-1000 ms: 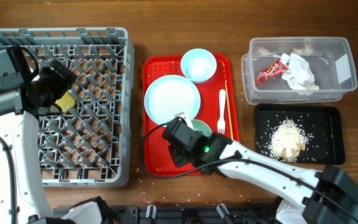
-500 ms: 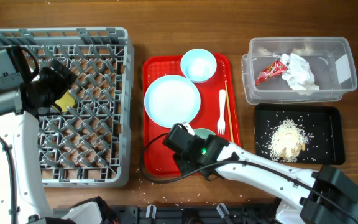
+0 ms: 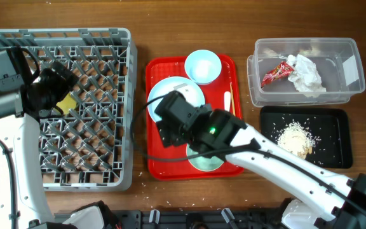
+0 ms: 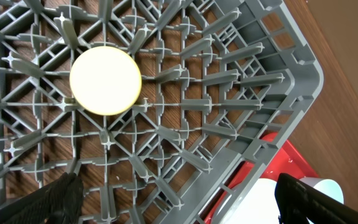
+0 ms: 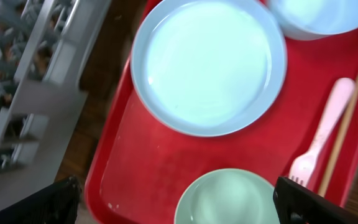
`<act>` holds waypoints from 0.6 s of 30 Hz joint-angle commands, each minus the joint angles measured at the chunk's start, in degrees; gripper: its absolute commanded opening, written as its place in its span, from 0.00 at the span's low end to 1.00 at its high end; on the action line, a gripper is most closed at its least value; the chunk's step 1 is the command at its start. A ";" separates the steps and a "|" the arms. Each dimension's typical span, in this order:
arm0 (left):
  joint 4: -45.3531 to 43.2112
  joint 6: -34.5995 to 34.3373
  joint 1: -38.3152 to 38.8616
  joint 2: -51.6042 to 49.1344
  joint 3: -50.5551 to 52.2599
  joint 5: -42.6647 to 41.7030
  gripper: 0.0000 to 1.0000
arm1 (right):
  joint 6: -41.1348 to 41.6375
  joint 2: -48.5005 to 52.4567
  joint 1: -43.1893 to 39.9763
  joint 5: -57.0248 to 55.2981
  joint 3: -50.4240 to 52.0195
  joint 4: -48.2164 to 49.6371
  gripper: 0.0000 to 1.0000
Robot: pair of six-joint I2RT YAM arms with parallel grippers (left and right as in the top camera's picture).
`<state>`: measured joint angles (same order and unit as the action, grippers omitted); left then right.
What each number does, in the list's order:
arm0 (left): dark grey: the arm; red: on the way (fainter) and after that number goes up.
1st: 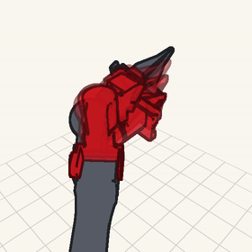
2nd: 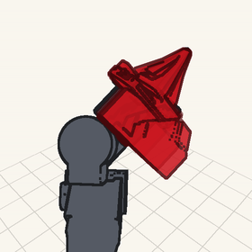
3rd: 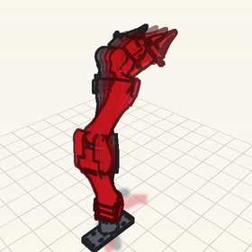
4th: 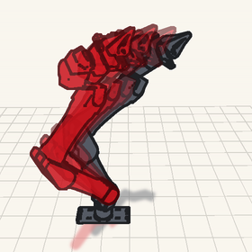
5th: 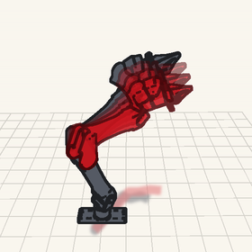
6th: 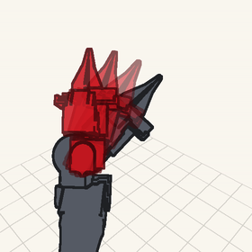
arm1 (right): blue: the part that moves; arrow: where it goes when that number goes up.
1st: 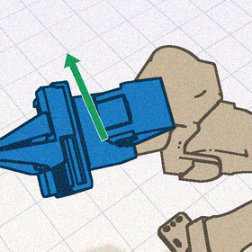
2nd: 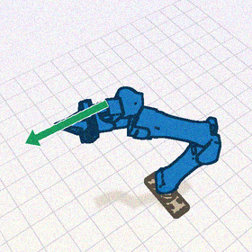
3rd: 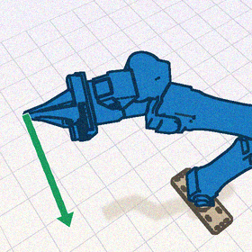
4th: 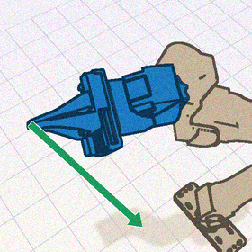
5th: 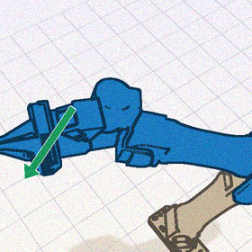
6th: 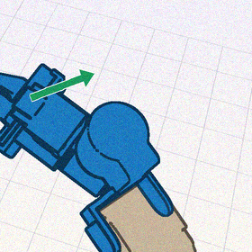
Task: Sort waste into correct bins and load items into the dishwasher rack
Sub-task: 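Release the green bowl on the tray and raise the right gripper to the bin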
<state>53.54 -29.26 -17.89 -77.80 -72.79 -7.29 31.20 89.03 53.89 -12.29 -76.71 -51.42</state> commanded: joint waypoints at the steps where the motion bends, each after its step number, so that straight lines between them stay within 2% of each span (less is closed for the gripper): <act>1: -0.15 0.28 0.11 0.92 0.04 0.33 1.00 | 2.91 -2.58 -3.56 -2.08 -1.31 -0.70 1.00; 7: -0.15 0.28 0.11 0.92 0.04 0.33 1.00 | 3.28 -9.31 -11.19 -3.69 -1.29 -1.84 1.00; 14: -0.15 0.28 0.11 0.92 0.04 0.33 1.00 | 3.43 -9.44 -11.76 -14.69 -1.29 -1.99 1.00; 18: -0.15 0.28 0.11 0.92 0.04 0.33 1.00 | 3.39 -9.42 -11.76 -15.82 -1.29 -2.03 1.00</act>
<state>53.54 -29.26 -17.89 -77.78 -72.79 -7.29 33.63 80.03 42.26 -25.21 -76.77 -53.19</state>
